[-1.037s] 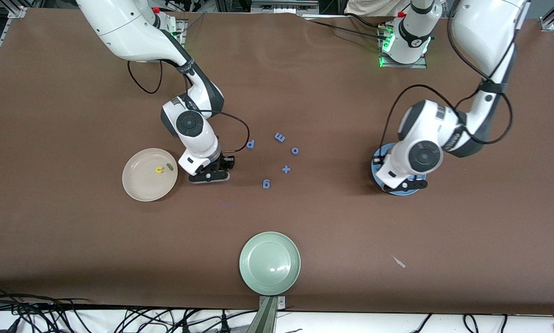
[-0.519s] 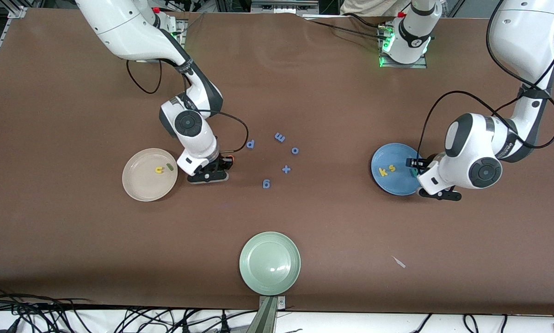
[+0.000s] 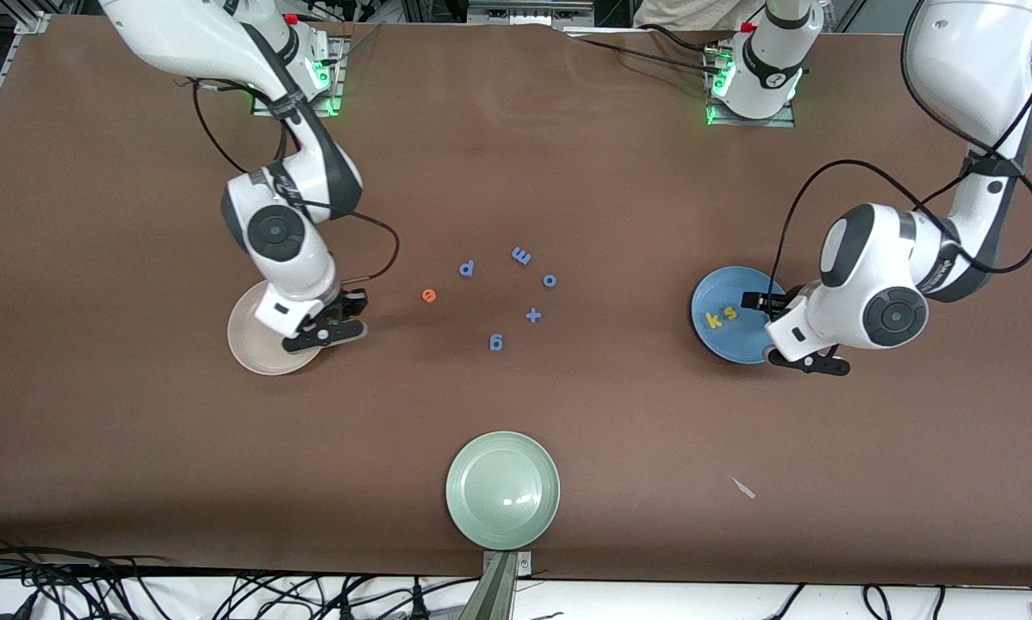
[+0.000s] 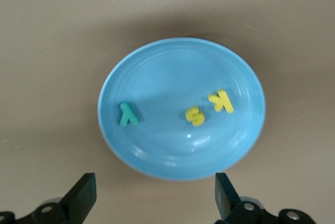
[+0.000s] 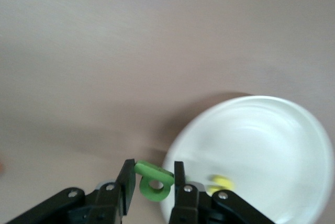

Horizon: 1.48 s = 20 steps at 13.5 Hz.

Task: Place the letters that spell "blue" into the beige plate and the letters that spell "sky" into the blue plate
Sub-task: 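Drop the y on the blue plate while the right gripper drops the d, then grasp the orange 6 with the right gripper while the left gripper withdraws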

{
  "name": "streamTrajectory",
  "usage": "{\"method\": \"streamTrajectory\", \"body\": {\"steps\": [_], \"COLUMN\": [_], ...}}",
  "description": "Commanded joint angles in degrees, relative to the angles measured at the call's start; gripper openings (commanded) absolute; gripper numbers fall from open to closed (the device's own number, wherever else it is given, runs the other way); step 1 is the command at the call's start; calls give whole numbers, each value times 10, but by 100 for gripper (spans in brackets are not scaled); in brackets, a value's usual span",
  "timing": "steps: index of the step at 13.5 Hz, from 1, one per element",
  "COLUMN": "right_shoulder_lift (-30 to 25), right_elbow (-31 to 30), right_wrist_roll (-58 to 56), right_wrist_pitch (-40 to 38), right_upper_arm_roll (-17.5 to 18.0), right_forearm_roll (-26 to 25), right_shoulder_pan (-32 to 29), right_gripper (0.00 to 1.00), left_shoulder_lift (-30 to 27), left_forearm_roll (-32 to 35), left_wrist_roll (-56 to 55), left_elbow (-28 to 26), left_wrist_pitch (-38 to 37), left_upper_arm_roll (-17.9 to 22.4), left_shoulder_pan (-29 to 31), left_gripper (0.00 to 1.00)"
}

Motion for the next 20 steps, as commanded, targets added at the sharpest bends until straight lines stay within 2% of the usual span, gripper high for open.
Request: {"method": "streamTrajectory", "body": {"steps": [1, 3, 4, 5, 6, 7, 9, 11, 12, 14, 16, 18, 20], "right_shoulder_lift": [-29, -30, -28, -26, -26, -29, -31, -29, -25, -14, 10, 31, 46], "right_elbow": [-50, -94, -116, -122, -120, -117, -102, -58, -43, -36, -15, -1, 0], "right_wrist_roll": [-96, -147, -165, -168, -160, -158, -136, -76, -37, 55, 165, 274, 323], "right_wrist_pitch": [18, 85, 124, 137, 137, 135, 107, 41, 21, 17, 18, 24, 52], "right_upper_arm_roll": [-29, -40, -40, -40, -40, -40, -24, 16, 34, 79, 117, 124, 124], "right_forearm_roll": [-3, -3, -3, -3, -2, 2, 4, 22, 32, 51, 53, 48, 46], "right_shoulder_pan": [-21, -49, -63, -68, -68, -68, -68, -68, -67, -66, -51, -12, 14], "right_gripper": [22, 23, 26, 35, 63, 72, 73, 73, 73, 73, 73, 73, 73], "left_shoulder_lift": [-42, -64, -76, -89, -99, -110, -132, -170, -194, -244, -283, -283, -275], "left_forearm_roll": [3, 3, 1, 1, 1, 0, -7, -8, -33, -101, -103, -101, -98], "left_wrist_roll": [6, 10, 11, 11, 12, 13, 12, 4, 4, 14, 15, 13, 13], "left_elbow": [72, 137, 168, 196, 216, 227, 227, 201, 173, 86, 20, 17, 25], "left_wrist_pitch": [-129, -182, -200, -215, -224, -225, -219, -217, -208, -136, -76, -70, -74], "left_upper_arm_roll": [-18, -29, -30, -30, -29, -28, -22, -5, 30, 107, 147, 158, 157], "left_shoulder_pan": [-3, -3, -3, -2, 1, 2, -5, -31, -47, -73, -109, -112, -109], "left_gripper": [100, 100, 100, 100, 100, 100, 100, 100, 100, 100, 100, 100, 100]}}
